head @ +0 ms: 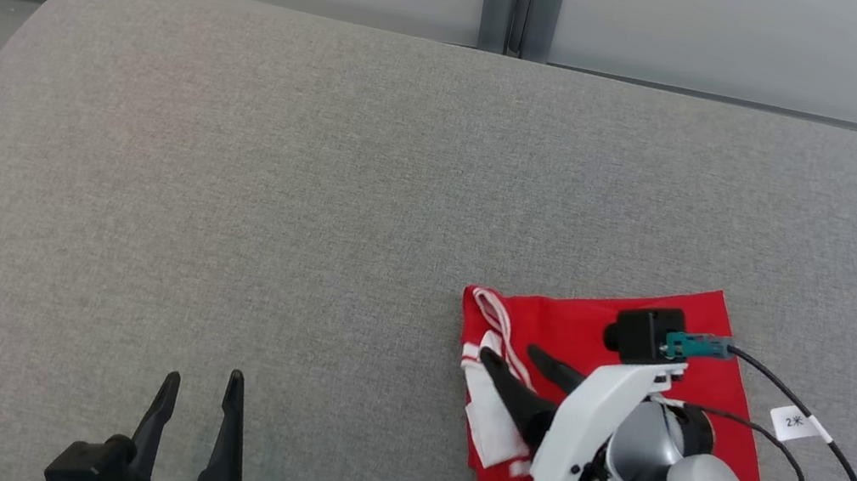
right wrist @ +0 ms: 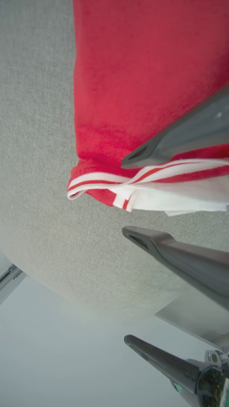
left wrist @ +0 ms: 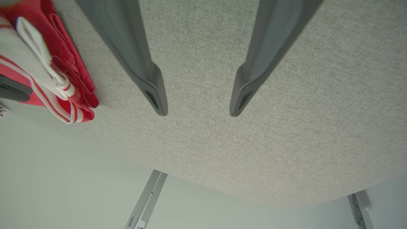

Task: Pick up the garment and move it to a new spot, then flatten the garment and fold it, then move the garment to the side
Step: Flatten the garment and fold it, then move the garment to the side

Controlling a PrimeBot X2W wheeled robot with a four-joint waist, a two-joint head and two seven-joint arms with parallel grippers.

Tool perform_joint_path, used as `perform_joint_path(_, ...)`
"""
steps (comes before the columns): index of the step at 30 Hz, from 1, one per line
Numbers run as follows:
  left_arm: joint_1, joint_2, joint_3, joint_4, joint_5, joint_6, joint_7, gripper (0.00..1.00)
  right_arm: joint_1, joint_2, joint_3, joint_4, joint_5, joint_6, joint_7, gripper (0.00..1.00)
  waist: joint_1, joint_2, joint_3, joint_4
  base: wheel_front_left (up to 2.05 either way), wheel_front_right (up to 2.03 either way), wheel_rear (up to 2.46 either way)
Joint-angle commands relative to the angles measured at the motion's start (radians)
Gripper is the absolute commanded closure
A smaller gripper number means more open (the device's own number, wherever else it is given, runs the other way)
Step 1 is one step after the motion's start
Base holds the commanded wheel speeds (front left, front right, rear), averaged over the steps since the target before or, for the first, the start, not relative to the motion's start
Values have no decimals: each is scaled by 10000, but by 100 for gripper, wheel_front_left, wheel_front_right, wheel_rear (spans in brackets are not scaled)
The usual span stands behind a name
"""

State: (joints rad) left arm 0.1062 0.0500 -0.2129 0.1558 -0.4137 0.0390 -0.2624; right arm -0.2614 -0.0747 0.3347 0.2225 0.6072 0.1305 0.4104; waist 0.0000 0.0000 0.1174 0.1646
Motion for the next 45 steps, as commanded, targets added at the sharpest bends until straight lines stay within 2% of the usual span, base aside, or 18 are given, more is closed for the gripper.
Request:
perform_joint_path(1, 142, 22, 50, -18, 37, 36, -27, 0, -29, 41, 325, -283, 216, 2, -189, 0, 0, 0, -67, -62, 0, 0, 0)
perform_joint_path(5, 274, 22, 112, -54, 74, 74, -27, 0, 339, -465, 1433, -1280, 777, -1, -1050, 0, 0, 0, -294, -199, 0, 0, 0)
perform_joint_path(8, 416, 22, 272, -136, 195, 96, -28, 0, 705, -985, 1745, -2110, 970, 4, -2063, 0, 0, 0, -583, -324, 0, 0, 0)
perform_joint_path(10, 575, 25, 416, -206, 250, 121, -27, 0, 1086, -1517, 1471, -2388, 582, 2, -2865, 0, 0, 0, -785, -416, 0, 0, 0)
perform_joint_path(12, 738, 22, 580, -334, 305, 118, -27, 0, 1457, -1987, 939, -2506, -201, -1, -3799, 0, 0, 0, -969, -514, 0, 0, 0)
perform_joint_path(16, 1016, 23, 972, -568, 744, 41, -27, 0, 2383, -2452, -1016, -1996, -2181, 1, -5524, 0, 0, 0, -1262, -676, 0, 0, 0)
perform_joint_path(19, 1207, 23, 1287, -692, 979, -19, -27, 0, 3034, -2428, -2554, -1502, -3615, 2, -6445, 0, 0, 0, -1424, -748, 0, 0, 0)
perform_joint_path(23, 1323, 23, 1588, -878, 1383, -228, -27, 0, 3645, -2266, -4071, -1167, -4874, 1, -6754, 0, 0, 0, -1601, -768, 0, 0, 0)
perform_joint_path(27, 1434, 23, 1787, -985, 1558, -367, -27, 0, 4232, -1875, -5021, -1431, -5295, -1, -6753, 0, 0, 0, -1693, -749, 0, 0, 0)
perform_joint_path(37, 1480, 23, 1772, -715, 1954, -639, -27, 0, 4635, -1588, -5001, -785, -5468, -5, -6753, 0, 0, 0, -1707, -782, 0, 0, 0)
perform_joint_path(45, 1206, 23, 1823, -741, 2083, -847, -27, 0, 3893, -1371, -4880, -1182, -4913, -4, -6756, 0, 0, 0, -1507, -679, 0, 0, 0)
